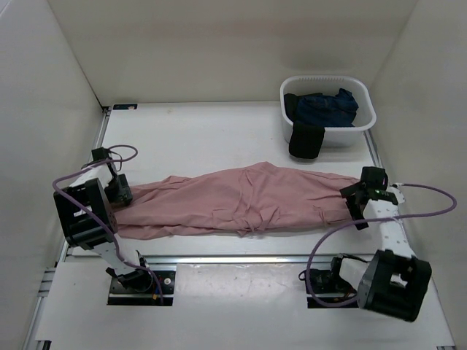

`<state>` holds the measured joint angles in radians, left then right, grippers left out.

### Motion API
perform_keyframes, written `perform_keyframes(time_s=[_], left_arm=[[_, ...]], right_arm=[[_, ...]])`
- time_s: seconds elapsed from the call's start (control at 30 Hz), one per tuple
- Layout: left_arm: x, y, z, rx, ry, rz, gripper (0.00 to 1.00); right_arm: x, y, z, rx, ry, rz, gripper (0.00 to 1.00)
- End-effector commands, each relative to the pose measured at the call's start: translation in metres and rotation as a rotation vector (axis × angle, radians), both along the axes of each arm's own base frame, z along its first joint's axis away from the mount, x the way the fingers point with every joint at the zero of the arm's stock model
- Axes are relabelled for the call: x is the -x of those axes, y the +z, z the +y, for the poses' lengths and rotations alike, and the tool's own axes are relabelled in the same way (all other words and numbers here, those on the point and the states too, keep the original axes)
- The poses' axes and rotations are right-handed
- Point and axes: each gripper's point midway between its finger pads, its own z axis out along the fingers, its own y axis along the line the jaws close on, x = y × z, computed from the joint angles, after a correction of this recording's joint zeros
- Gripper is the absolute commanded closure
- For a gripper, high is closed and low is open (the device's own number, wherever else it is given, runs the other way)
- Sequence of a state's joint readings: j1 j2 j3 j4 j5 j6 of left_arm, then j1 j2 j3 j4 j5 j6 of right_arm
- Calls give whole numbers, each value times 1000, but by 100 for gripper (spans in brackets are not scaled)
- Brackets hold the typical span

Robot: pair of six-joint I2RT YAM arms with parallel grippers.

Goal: Fold and stack the trousers
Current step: Fold the trousers

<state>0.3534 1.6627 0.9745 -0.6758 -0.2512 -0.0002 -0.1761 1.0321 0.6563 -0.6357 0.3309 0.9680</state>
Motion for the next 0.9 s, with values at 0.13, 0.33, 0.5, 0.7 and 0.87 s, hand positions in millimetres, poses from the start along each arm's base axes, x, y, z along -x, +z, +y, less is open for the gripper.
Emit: perform_keyframes(time_s=[0.13,0.33,0.5,0.7,0.87], left_arm=[[20,-1,-5,9,5,34,16],[26,-7,-4,0,9,67,16],[21,-2,-2,-3,9,57,15],[7,24,-14,71,-13,-4,7],[-15,59,-19,104,-36,-111,4]], right_arm=[[6,-51,-22,-35,-66,142,2],[-6,-90,-23,-165,-100,152,2],[-9,-98,-25,-182,-115,159,72],[-9,-77,-49,-82,-114,140,100],[-21,15,-90,230,-57,71,100]])
